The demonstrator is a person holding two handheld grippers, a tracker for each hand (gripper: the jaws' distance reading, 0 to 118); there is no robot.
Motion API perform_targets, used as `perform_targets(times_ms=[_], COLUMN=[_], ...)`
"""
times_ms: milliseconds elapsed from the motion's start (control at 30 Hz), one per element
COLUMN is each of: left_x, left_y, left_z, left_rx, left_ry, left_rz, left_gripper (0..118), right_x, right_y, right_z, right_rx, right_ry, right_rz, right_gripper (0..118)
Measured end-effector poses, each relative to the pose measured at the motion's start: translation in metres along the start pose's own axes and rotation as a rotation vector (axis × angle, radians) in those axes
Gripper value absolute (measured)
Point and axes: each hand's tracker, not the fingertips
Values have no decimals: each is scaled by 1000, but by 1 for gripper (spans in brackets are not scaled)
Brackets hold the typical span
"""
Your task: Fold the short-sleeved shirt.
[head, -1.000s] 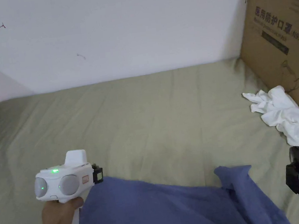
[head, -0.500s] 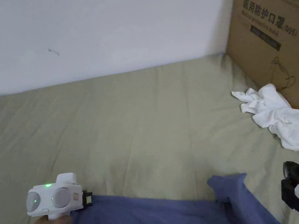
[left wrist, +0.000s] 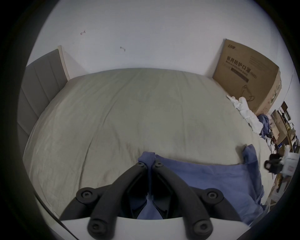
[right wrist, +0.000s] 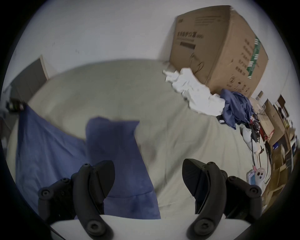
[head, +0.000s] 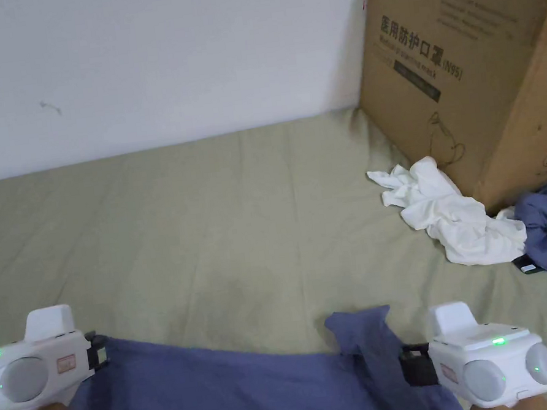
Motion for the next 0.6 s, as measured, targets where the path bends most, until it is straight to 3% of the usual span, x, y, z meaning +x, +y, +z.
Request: perform_targets(times_ms=[67,133,167,300,367,467,600], left_x=[3,4,5,3,1,-1,-8], left_y=[-1,-1,-2,-6,-7,-13,-19], left_z=[11,20,23,29,32,41,57], left_rx=[11,17,20,20,18,21,34], left_ry=[0,-5,-5,0,2,6,9], left_rz=[-8,-12,-14,-15,-7,3,23], left_gripper=[2,2,2,2,2,2,2], right_x=[-9,-13,-11,-11,-12,-7,5], right_y=[-3,-6,-9,-18,-20,-21,-12], right_z=[-3,-12,-11,-11,-3,6,44], right_rx=[-42,-71,-97,-142,-126,-118,17], right_ry=[-9,14,21,90,95,104,75], right_rz=[5,17,-14,-79,-109,-88,-78], right_gripper=[89,80,73,19,3,2,2])
